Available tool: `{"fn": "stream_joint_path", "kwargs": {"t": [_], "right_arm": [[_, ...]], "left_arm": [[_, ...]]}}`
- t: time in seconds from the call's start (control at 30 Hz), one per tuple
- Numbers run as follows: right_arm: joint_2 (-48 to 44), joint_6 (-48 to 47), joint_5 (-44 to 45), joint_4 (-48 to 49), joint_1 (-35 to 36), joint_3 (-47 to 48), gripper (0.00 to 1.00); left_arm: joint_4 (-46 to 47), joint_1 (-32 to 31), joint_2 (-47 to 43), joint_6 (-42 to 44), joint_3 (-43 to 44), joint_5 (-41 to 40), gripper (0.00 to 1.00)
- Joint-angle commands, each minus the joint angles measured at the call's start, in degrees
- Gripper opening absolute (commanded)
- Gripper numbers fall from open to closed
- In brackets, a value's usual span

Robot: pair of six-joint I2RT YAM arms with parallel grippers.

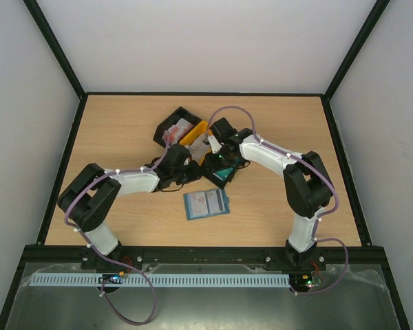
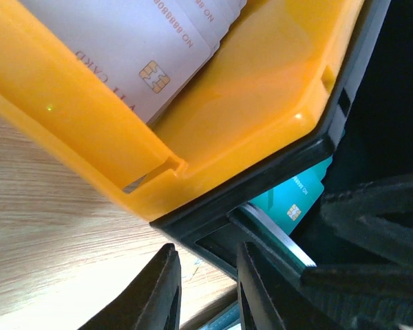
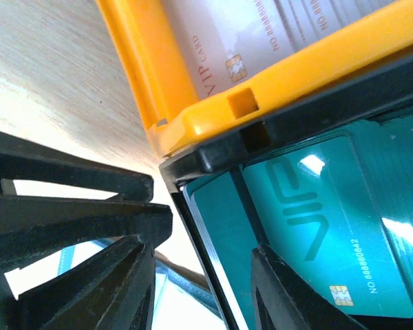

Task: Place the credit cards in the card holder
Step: Pick up the credit card from the storage box.

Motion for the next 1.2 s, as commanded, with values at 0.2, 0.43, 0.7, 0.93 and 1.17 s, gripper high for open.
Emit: {"fn": "stream_joint_path", "kwargs": {"t": [0.2, 0.43, 0.7, 0.93, 1.17], "right_arm": [[2.42, -5.86, 3.88, -1.91, 1.21, -0.57, 0.48], [4.47, -8.59, 4.71, -3.33, 3.58, -0.47, 0.56], [3.88, -10.13, 4.09, -4.48, 4.33, -0.63, 0.57], [1.55, -10.02, 3.41, -4.97, 4.38, -1.27, 0.48], [0.49, -9.53, 3.37, -5.4, 4.35, -1.33, 0.41]], "left_arm": [[-1.03, 1.27, -2.71, 0.62, -2.34, -1.84, 0.25], [-0.83, 1.48, -1.54, 0.44, -2.11, -1.45, 0.25], [-0.76, 1.5, 0.85, 0.37, -0.21, -0.48, 0.25], [-0.68, 1.48, 2.91, 0.43, 1.78, 0.49, 0.25], [-0.99, 1.49, 3.31, 0.75, 2.06, 0.27, 0.25]]}}
